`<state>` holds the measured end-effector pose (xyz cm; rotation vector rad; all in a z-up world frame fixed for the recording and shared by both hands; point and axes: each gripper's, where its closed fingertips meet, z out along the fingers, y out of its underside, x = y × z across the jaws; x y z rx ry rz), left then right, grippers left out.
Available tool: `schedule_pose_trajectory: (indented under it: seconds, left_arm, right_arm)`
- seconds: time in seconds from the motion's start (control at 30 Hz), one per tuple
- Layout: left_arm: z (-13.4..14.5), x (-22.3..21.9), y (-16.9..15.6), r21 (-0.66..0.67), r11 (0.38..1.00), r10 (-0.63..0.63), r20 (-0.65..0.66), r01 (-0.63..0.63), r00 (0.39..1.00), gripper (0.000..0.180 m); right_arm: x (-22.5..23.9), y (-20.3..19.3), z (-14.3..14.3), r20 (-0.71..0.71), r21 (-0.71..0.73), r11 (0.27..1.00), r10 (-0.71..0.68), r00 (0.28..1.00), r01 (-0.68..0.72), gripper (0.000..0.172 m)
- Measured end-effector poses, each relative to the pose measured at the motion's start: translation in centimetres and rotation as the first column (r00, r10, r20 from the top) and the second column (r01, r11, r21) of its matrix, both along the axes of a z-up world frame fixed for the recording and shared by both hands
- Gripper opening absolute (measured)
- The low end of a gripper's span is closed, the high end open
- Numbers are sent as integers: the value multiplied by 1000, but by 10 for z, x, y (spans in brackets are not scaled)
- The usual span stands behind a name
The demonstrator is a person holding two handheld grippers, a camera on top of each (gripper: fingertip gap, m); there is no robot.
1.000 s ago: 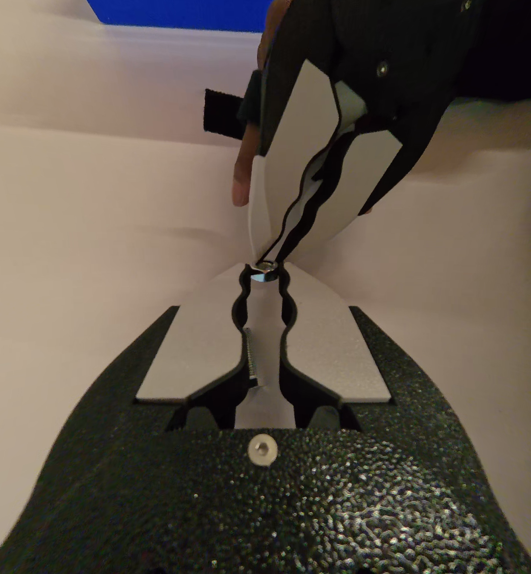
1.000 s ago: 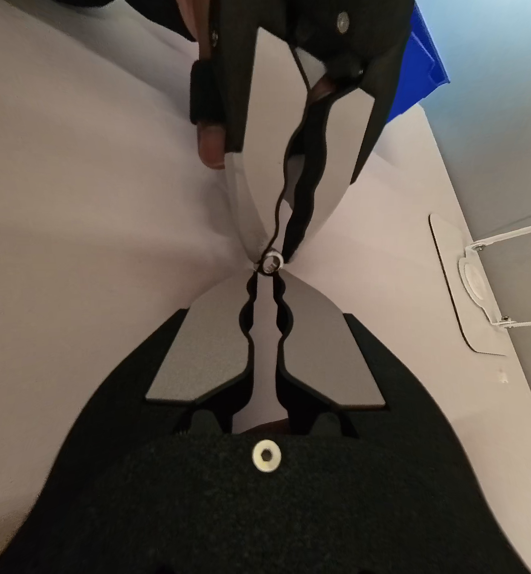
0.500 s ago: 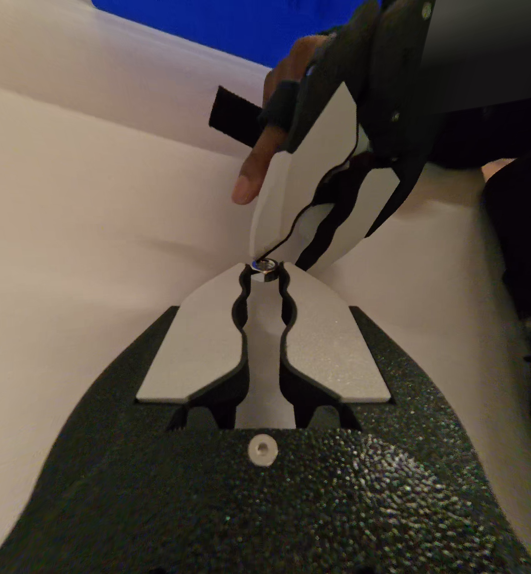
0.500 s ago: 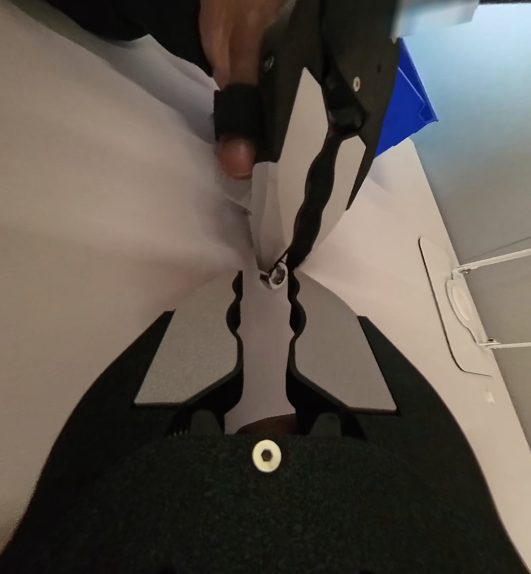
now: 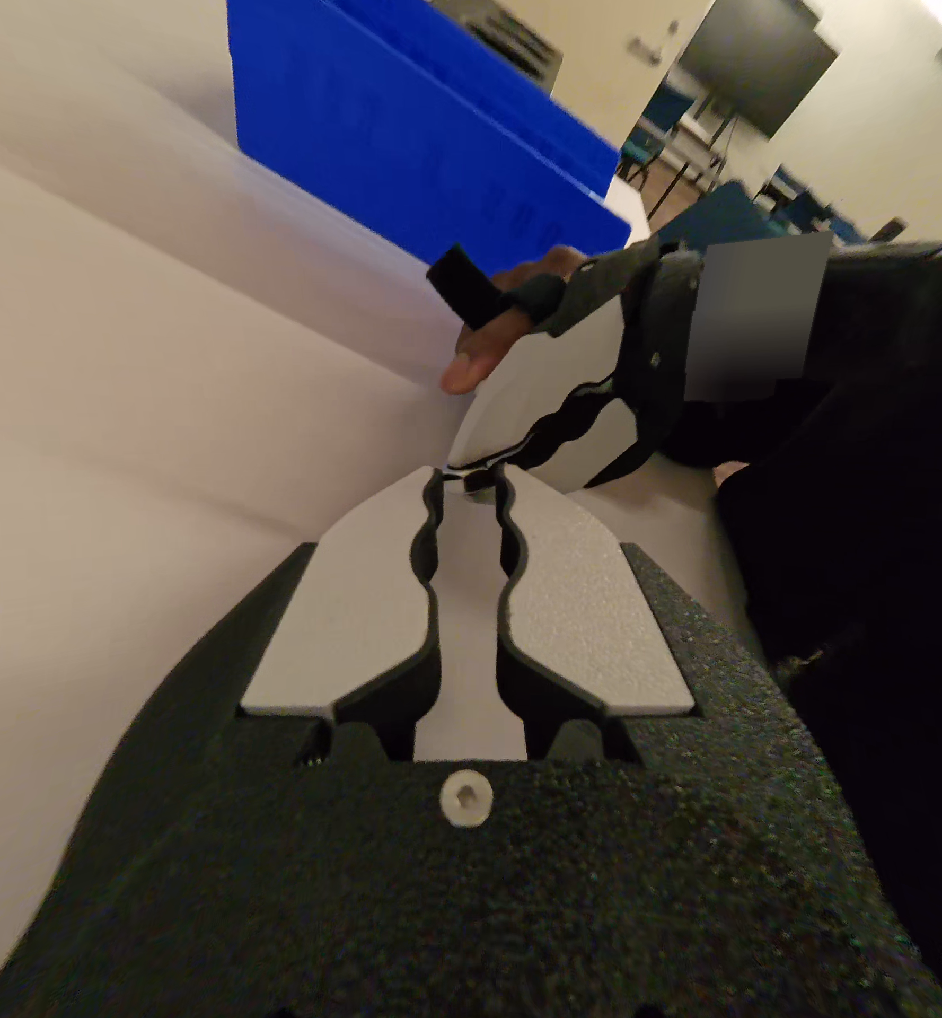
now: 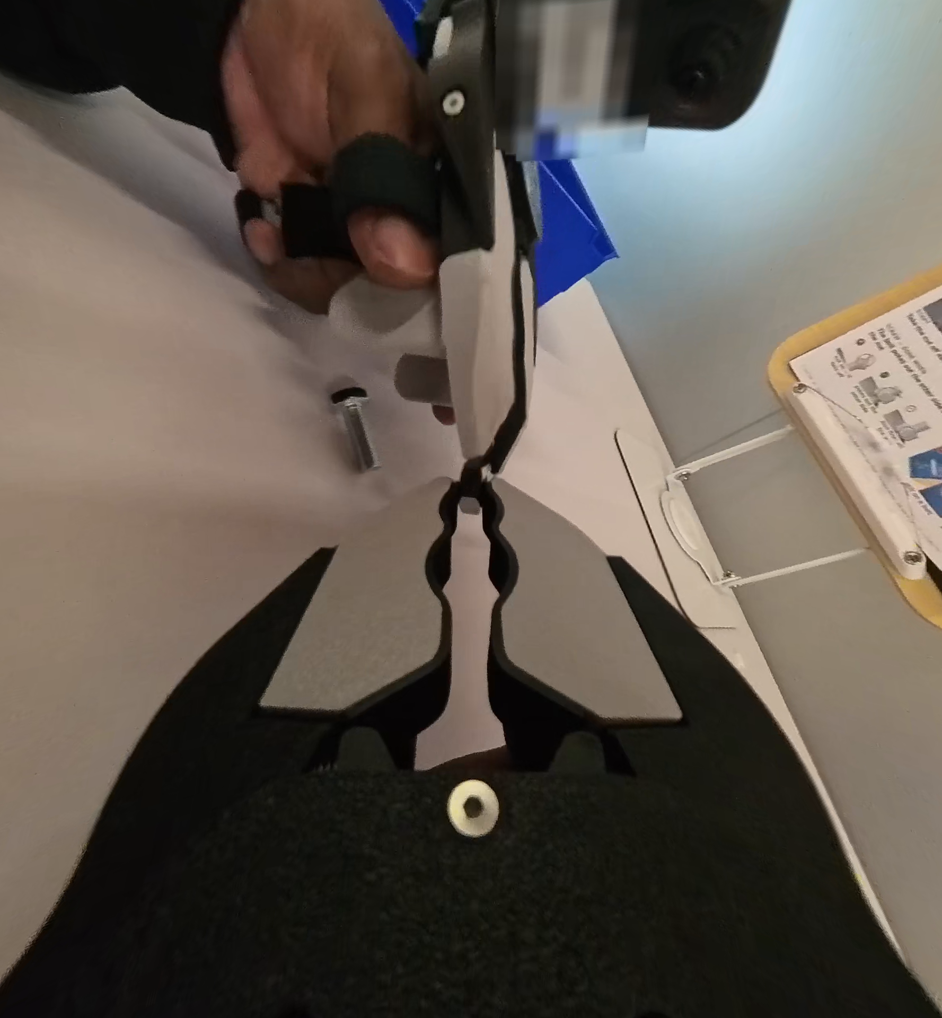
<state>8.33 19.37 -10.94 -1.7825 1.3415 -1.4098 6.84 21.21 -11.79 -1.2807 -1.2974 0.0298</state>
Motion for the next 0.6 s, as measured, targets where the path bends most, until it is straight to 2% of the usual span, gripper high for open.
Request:
schedule_pose_trajectory:
  seconds: [0.13, 0.3, 0.6]
  left_arm:
    - [15, -1, 3, -87, 996, 27, 92, -19, 995, 19]
    - [20, 5, 7, -181, 982, 86, 139, -60, 987, 25]
    - [39, 15, -2, -303, 953, 91, 297, 3, 950, 19]
  right_arm:
    - [5, 8, 10, -38, 53, 996, -65, 997, 67, 8]
    - [6, 8, 28, -145, 95, 990, -92, 985, 106, 8]
    - [4, 3, 46, -235, 154, 980, -86, 968, 124, 8]
